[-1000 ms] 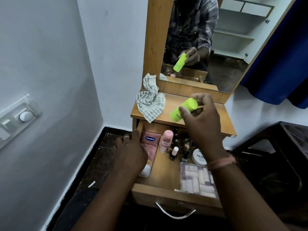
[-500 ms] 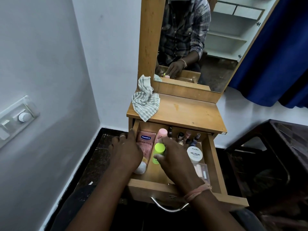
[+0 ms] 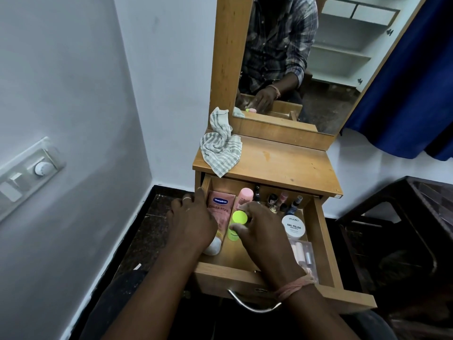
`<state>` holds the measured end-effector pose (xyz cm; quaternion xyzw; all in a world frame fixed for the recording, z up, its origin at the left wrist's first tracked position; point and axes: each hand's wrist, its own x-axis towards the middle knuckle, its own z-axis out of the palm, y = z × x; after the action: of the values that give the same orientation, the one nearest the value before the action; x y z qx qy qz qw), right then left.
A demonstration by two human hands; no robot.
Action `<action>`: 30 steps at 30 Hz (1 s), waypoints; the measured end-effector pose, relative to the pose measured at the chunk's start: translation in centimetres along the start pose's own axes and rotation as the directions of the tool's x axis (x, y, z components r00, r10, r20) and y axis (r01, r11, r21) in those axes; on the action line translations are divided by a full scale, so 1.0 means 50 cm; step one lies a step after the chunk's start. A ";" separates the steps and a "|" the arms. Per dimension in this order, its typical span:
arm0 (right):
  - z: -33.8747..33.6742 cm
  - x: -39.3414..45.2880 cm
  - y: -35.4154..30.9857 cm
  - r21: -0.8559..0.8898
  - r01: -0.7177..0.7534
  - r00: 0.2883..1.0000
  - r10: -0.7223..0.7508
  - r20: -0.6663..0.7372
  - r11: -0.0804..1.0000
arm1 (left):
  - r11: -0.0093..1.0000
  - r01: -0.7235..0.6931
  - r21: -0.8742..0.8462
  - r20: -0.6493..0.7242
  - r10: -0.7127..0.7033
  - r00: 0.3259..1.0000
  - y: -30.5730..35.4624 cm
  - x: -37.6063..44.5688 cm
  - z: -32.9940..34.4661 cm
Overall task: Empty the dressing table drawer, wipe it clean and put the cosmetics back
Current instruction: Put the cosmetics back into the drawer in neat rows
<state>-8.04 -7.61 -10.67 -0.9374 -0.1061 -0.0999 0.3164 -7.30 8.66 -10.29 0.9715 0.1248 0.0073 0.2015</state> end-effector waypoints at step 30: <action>-0.077 0.051 -0.019 0.424 -0.005 0.954 0.131 -0.270 0.906 | 0.997 -0.031 -0.065 -0.114 0.023 0.993 -0.004 -0.001 0.004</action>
<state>-6.31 -8.91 -6.47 -0.8257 -0.0441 -0.2009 0.5254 -7.39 8.75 -10.56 0.9638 0.1224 0.0692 0.2264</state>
